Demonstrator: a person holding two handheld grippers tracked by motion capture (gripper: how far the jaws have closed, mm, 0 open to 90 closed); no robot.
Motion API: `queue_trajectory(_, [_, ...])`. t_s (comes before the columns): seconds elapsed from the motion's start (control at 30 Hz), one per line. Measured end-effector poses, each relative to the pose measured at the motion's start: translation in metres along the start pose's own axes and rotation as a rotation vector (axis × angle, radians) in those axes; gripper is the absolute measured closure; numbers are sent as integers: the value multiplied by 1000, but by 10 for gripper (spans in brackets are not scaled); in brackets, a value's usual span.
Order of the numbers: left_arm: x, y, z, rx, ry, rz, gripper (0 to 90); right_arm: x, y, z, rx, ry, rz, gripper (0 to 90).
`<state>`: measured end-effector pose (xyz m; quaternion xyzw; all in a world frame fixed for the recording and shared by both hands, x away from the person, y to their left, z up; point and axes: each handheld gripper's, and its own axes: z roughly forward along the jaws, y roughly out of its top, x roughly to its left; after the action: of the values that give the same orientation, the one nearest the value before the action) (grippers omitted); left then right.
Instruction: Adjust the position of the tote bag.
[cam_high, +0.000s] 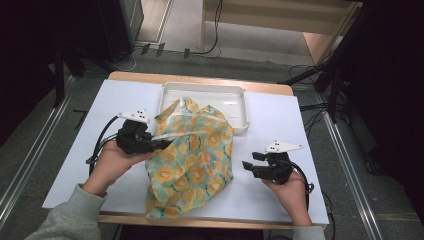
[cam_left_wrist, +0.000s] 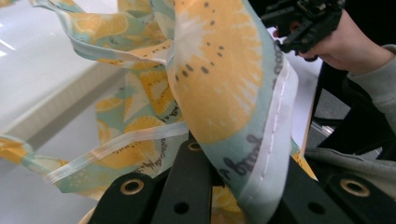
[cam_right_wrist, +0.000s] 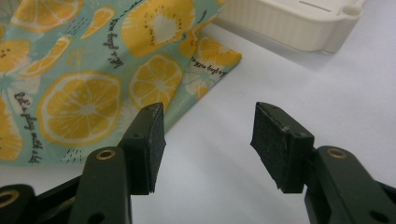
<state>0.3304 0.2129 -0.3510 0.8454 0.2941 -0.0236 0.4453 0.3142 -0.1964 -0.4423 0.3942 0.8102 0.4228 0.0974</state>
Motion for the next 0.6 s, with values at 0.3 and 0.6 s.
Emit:
queue_trajectory(0.3, [-18, -5, 8, 4, -42, 18, 900, 0, 0, 0, -1, -3, 3, 453])
queue_trajectory(0.6, [-37, -12, 18, 15, -76, 32, 900, -1, 0, -1, -6, -6, 6, 454])
